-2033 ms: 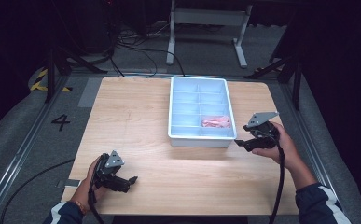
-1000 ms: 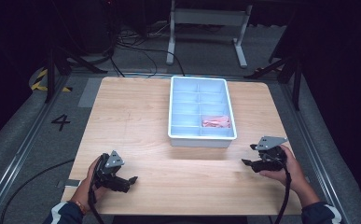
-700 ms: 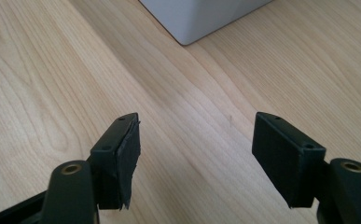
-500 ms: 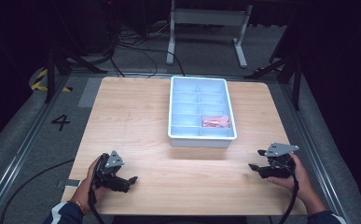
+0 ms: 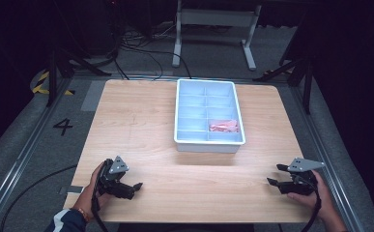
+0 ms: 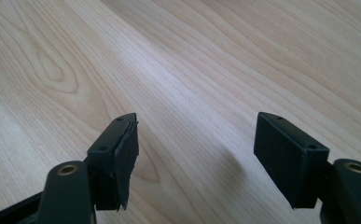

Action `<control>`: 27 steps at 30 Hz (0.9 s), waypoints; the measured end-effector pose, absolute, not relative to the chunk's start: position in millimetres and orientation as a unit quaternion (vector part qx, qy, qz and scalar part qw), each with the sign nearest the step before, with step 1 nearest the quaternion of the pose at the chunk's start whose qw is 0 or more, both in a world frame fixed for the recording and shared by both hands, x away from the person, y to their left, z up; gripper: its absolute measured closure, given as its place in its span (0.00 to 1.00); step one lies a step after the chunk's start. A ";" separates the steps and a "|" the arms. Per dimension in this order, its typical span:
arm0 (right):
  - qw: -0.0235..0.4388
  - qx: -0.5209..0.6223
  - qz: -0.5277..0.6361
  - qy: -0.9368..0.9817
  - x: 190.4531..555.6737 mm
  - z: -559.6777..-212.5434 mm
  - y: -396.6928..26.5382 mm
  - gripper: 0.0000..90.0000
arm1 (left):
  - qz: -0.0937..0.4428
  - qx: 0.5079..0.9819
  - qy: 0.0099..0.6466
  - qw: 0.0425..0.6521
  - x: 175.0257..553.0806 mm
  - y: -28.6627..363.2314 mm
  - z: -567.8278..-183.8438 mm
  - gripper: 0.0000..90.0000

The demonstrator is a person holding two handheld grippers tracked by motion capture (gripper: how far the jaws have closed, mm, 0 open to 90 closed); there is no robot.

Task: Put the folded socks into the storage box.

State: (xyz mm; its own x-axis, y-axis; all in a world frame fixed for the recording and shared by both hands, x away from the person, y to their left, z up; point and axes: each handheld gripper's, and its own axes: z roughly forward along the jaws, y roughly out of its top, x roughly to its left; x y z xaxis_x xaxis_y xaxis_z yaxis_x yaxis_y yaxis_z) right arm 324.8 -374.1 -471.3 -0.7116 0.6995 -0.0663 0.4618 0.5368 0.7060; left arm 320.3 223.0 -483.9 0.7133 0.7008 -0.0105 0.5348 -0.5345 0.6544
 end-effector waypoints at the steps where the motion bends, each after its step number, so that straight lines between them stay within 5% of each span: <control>1: 0.173 0.338 0.343 0.859 324.8 -471.3 -374.1 0.35 | 0.128 0.867 0.356 0.325 320.3 223.0 -483.9 0.00; 27: 0.174 0.392 0.373 0.823 317.4 -487.2 -394.5 0.28 | 0.127 0.864 0.362 0.326 319.1 223.0 -484.2 0.00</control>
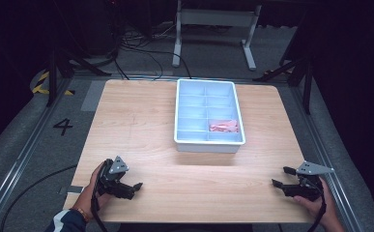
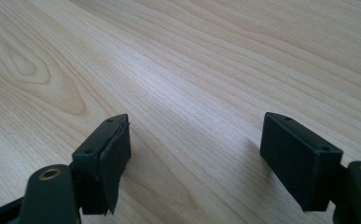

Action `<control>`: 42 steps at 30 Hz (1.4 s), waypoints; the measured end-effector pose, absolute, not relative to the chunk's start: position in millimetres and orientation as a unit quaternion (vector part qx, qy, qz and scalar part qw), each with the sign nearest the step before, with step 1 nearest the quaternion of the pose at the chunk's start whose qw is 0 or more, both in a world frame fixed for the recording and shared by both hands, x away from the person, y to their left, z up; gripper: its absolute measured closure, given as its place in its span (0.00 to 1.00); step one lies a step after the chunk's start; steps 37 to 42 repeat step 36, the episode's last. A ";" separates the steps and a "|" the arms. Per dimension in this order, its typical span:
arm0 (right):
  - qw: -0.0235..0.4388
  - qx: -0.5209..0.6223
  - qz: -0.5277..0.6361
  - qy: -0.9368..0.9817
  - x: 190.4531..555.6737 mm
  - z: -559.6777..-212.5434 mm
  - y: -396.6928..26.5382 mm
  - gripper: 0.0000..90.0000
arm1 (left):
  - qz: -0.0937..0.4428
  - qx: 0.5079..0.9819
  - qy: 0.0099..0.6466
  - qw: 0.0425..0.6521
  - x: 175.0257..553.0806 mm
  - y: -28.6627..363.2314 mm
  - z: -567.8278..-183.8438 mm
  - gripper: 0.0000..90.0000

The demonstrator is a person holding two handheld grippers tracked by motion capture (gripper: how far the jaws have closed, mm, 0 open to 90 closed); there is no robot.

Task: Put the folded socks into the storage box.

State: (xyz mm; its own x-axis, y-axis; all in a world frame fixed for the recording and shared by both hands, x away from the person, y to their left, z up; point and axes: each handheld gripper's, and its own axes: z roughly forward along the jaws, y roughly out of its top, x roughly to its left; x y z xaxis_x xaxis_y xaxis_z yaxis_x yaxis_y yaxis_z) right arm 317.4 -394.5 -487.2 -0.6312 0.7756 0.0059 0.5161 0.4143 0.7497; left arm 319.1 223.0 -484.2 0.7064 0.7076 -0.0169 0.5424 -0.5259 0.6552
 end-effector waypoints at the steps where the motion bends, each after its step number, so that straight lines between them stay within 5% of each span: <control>1: 0.174 0.393 0.373 0.822 317.4 -487.2 -394.6 0.28 | 0.127 0.864 0.361 0.326 319.1 223.2 -484.2 0.00; 42: 0.174 0.395 0.373 0.821 319.3 -487.2 -394.6 0.27 | 0.130 0.863 0.364 0.326 317.4 222.6 -484.2 0.00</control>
